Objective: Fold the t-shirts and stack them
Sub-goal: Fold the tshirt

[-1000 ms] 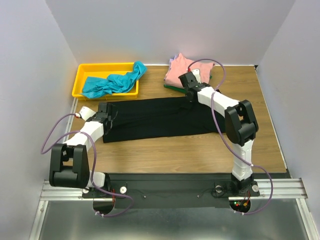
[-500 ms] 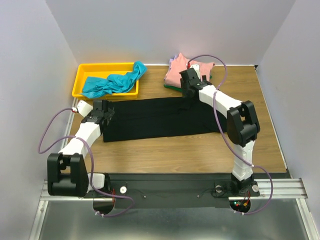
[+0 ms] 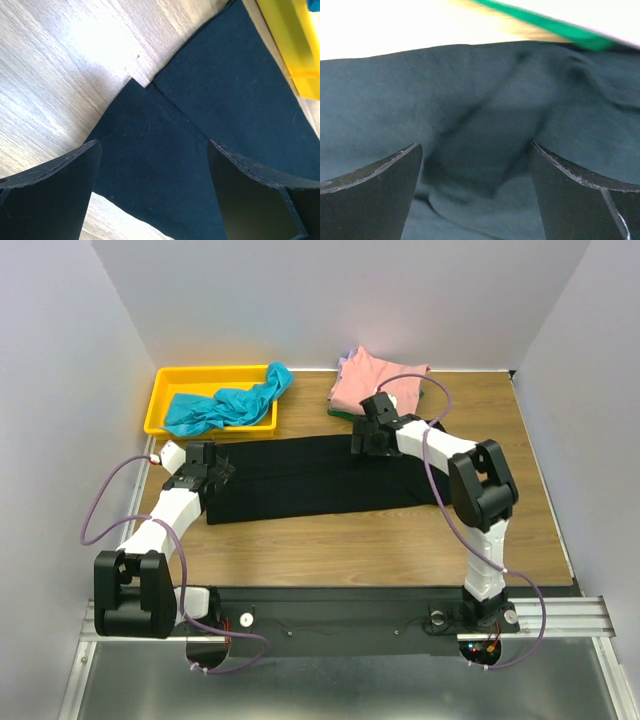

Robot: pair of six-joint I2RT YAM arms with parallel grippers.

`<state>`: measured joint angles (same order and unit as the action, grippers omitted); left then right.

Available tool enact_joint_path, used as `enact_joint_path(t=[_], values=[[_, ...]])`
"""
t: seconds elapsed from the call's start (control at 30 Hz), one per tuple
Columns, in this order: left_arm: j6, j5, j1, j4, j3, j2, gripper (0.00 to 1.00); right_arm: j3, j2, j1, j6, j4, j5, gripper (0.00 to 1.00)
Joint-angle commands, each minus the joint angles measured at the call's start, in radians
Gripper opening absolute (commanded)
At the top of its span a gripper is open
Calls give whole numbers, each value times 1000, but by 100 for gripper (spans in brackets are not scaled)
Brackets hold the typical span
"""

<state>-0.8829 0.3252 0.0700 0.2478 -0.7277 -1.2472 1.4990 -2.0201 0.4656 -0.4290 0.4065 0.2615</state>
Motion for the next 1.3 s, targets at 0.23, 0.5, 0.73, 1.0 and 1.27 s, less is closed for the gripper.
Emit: enact_joint_path(t=[0.23,0.5,0.73,1.0,1.27], values=[[33,12,-6,-18,14,6,99,343,-205,-5,-56,-66,-110,91],[48,11,-6,-12,1,6,98,435,-239,-5,-54,-66,-82,91],[68,-24,-4,-21,-16,31,98,260,-87,-5,-17,-64,-47,91],[101,-147,34,-149,-65,-58,98,-126,130,-8,-57,-64,85,93],[137,-235,109,-174,-44,-253,98,-322,156,-84,-131,-61,120,93]])
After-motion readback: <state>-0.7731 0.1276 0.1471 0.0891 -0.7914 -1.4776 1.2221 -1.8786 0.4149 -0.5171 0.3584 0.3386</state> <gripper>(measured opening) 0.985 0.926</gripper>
